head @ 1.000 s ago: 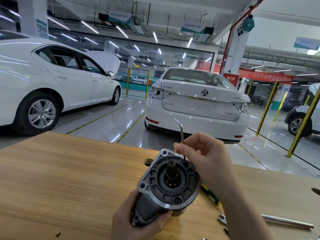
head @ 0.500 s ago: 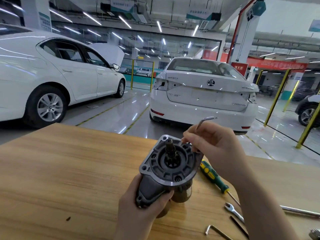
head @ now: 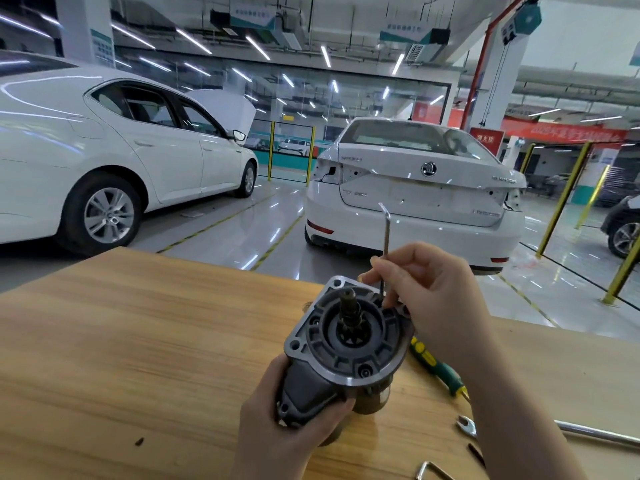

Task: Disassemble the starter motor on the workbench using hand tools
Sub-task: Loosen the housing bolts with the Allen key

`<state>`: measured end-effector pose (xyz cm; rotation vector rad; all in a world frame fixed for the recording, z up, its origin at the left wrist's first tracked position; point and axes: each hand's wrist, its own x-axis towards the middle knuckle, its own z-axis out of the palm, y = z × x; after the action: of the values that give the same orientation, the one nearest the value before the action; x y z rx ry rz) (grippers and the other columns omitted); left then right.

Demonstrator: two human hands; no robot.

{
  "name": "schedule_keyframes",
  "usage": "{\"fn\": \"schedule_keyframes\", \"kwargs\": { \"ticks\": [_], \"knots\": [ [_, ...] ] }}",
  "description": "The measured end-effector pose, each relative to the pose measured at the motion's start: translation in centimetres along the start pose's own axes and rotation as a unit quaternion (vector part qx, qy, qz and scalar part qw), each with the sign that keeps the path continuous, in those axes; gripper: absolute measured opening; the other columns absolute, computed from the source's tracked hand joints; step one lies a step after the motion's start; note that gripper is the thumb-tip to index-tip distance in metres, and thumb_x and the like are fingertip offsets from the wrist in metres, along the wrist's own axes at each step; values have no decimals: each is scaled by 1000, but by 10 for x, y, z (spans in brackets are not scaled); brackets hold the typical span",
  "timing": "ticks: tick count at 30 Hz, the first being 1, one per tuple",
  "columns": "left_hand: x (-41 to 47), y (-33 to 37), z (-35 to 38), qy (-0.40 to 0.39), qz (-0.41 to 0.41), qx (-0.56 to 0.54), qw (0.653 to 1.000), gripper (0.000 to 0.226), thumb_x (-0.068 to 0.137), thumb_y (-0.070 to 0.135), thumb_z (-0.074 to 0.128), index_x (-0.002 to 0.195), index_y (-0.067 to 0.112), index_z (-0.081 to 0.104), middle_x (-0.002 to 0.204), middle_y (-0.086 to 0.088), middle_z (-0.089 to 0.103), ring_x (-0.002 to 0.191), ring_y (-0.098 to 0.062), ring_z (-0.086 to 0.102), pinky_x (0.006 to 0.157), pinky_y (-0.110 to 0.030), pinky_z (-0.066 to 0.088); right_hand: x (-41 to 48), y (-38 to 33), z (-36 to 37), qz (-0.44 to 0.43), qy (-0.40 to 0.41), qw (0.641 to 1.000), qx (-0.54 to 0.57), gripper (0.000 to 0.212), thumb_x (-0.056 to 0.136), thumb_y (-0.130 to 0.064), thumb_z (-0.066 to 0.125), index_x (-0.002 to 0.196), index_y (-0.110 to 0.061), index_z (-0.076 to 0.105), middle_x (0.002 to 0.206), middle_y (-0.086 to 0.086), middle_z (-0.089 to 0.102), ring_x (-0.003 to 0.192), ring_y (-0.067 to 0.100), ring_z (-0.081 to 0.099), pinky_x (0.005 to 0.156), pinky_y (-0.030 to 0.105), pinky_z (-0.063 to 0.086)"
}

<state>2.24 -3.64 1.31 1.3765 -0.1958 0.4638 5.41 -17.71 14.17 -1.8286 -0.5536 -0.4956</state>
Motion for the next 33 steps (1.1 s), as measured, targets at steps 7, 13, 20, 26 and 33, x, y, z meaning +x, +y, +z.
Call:
{"fn": "schedule_keyframes", "kwargs": {
  "ticks": [7,13,20,26,33],
  "knots": [
    [-4,-1,3,-5,7,-3,1000,55,37,39,81,88,26,66,86,6,71,73,-11,68,60,-15,52,-3,3,2,-18,-68,997,-19,14,85,-19,60,73,-26,56,66,-7,67,50,0,52,52,14,45],
    [-1,2,5,6,-1,1,1000,55,35,41,79,88,47,66,85,13,70,70,-3,66,59,-11,50,-1,6,2,-24,-42,999,23,18,75,-17,72,65,-27,61,67,-3,70,51,0,58,51,11,45],
    [0,0,5,10,-11,-15,1000,53,33,39,80,84,30,68,85,10,71,71,-5,67,58,-11,50,0,8,4,-25,-29,999,-6,19,81,-20,67,70,-35,64,63,-16,66,55,-4,57,53,7,43],
    [0,1,6,16,-24,-38,999,54,30,36,79,83,28,71,83,11,72,70,-3,67,58,-10,50,-1,10,2,-21,-59,998,-2,17,85,-15,63,81,-32,65,66,-19,65,60,-4,59,57,9,46],
    [1,-1,4,12,-25,-31,999,63,30,35,80,90,24,64,83,6,72,70,-10,67,59,-13,52,0,14,7,-19,-1,1000,1,18,70,-20,77,71,-27,60,67,-10,65,58,3,59,57,18,52]
  ]
}}
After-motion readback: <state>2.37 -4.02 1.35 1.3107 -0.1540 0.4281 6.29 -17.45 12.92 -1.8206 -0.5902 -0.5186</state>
